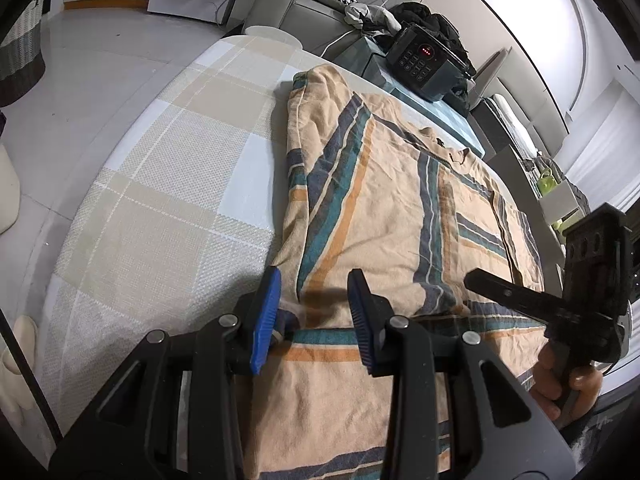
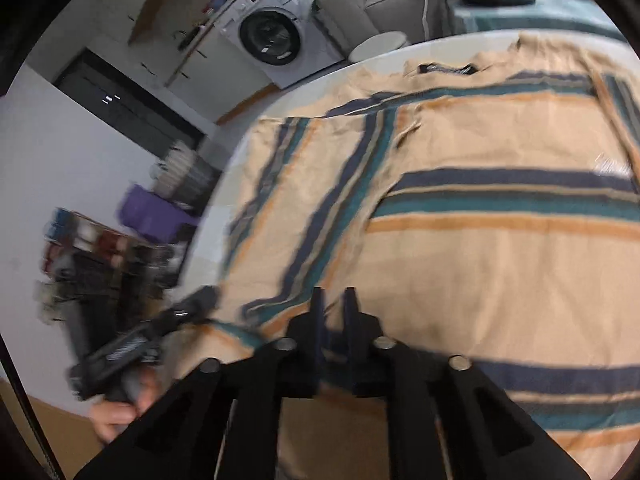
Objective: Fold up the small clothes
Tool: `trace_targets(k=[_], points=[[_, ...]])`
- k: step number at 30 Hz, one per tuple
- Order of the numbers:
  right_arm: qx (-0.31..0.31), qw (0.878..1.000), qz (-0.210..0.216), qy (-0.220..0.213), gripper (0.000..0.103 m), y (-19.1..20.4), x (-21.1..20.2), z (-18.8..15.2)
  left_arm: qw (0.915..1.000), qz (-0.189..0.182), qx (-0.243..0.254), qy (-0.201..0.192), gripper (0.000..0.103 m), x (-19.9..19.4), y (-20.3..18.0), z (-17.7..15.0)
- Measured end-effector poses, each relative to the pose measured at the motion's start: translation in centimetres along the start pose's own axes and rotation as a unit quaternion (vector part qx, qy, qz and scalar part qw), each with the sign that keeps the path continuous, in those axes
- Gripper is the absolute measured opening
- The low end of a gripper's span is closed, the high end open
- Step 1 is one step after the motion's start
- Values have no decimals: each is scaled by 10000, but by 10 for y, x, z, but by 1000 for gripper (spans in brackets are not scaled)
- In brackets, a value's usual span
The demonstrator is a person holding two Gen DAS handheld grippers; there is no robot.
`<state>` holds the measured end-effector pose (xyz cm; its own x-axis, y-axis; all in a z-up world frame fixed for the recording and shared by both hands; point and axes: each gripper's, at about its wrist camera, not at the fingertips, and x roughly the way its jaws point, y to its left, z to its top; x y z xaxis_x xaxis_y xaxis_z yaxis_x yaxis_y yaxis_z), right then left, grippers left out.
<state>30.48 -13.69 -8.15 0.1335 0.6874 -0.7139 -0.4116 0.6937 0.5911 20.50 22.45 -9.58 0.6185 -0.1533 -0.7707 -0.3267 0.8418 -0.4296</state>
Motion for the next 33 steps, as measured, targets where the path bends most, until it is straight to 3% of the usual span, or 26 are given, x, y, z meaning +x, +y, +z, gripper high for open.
trace_targets(k=[2, 6, 8, 9, 14, 16, 18, 21, 23, 25, 27, 28, 30, 33], points=[[53, 9999, 152, 26, 35, 4, 0, -4, 10000, 19, 37, 0, 31, -1, -1, -1], [197, 9988, 367, 243, 40, 10, 14, -6, 10000, 34, 75, -9, 31, 0, -1, -2], [289, 9986, 340, 288, 24, 11, 26, -3, 10000, 39, 78, -13, 31, 0, -1, -3], [243, 9990, 251, 278, 5, 14, 30, -1, 9999, 44, 96, -14, 31, 1, -1, -3], [-286, 9996, 52, 52, 3, 30, 11, -3, 10000, -1, 92, -25, 31, 1, 0, -4], [-371, 9983, -326, 313, 3, 24, 18, -9, 9999, -16, 107, -24, 31, 1, 1, -3], [-250, 9988, -312, 293, 3, 19, 14, -12, 9999, 15, 115, -6, 31, 0, 1, -2], [-224, 9995, -230, -16, 12, 16, -17, -12, 9998, 157, 140, -16, 31, -7, 0, -3], [-346, 9977, -451, -355, 20, 13, -51, -16, 9993, 250, 235, -114, 31, -16, -4, -5], [-421, 9924, -867, -765, 38, 3, -94, -25, 9988, 233, 374, -198, 32, -24, -12, -7], [-385, 9851, -1266, -1097, 57, -16, -132, -34, 9983, 227, 498, -211, 41, -27, -22, -9], [-290, 9797, -1507, -1290, 62, -33, -155, -42, 9981, 243, 538, -194, 44, -26, -30, -9], [148, 9717, -1906, -1388, 61, -70, -185, -49, 9981, 243, 557, -109, 55, -19, -47, -8], [807, 9751, -1391, -1528, 61, -111, -212, -63, 9971, -54, 758, -29, 65, -6, -87, -8]])
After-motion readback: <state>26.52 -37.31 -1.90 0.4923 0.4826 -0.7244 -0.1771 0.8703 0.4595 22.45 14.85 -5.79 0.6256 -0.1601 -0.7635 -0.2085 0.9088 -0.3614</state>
